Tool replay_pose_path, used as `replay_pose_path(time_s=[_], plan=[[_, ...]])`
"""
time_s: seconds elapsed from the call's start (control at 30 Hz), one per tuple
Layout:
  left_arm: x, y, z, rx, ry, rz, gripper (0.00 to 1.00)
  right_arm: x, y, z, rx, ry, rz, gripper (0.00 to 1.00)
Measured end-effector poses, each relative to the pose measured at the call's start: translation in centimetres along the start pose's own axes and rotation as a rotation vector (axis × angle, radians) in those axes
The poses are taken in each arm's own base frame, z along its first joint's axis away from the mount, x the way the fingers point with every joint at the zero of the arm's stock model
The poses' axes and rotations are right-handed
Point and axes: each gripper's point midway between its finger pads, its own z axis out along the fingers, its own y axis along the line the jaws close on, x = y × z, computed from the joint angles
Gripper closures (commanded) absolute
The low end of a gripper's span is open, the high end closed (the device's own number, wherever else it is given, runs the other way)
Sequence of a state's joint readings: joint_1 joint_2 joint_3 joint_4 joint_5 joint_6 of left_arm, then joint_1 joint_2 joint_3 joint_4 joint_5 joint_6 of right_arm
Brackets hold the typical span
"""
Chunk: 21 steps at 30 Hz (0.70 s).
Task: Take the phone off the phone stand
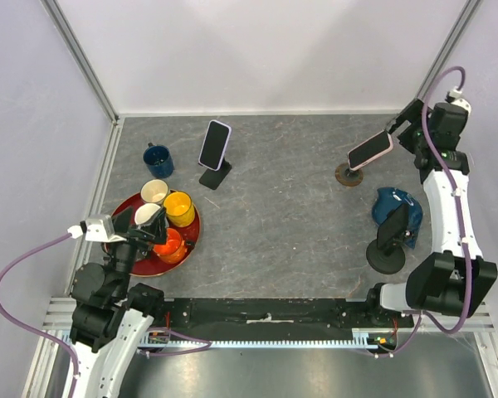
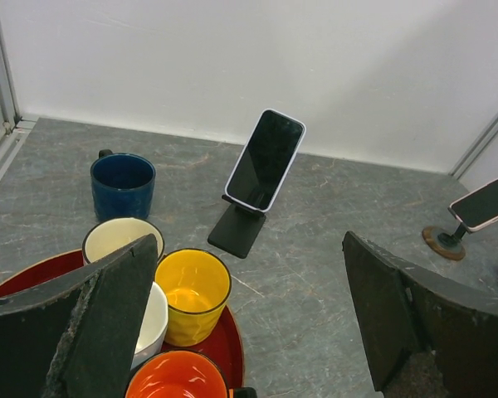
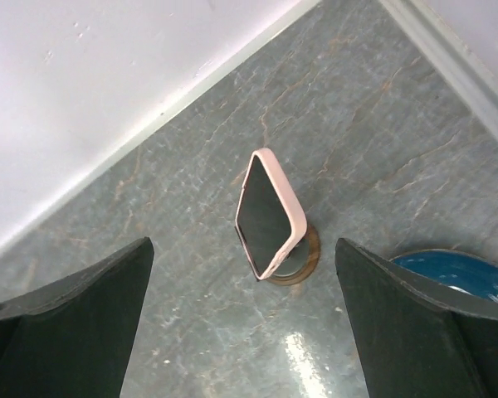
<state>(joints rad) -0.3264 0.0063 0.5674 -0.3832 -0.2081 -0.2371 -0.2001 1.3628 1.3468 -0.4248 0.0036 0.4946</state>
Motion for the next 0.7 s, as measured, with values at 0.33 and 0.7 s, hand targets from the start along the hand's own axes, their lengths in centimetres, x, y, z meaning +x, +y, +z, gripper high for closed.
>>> replay_pose_path(time_s=[0.33,0.7], plan=[[0.2,-0.1,0.0,0.005,0.009,0.001,0.0,1.9,-2.9,4.4,-0.044,0.062,0.156,0.08],[0.2,-0.1,0.0,0.005,0.01,0.001,0.0,5.6,-4.2,7.2,-0.09,0.16,0.173,0.21]])
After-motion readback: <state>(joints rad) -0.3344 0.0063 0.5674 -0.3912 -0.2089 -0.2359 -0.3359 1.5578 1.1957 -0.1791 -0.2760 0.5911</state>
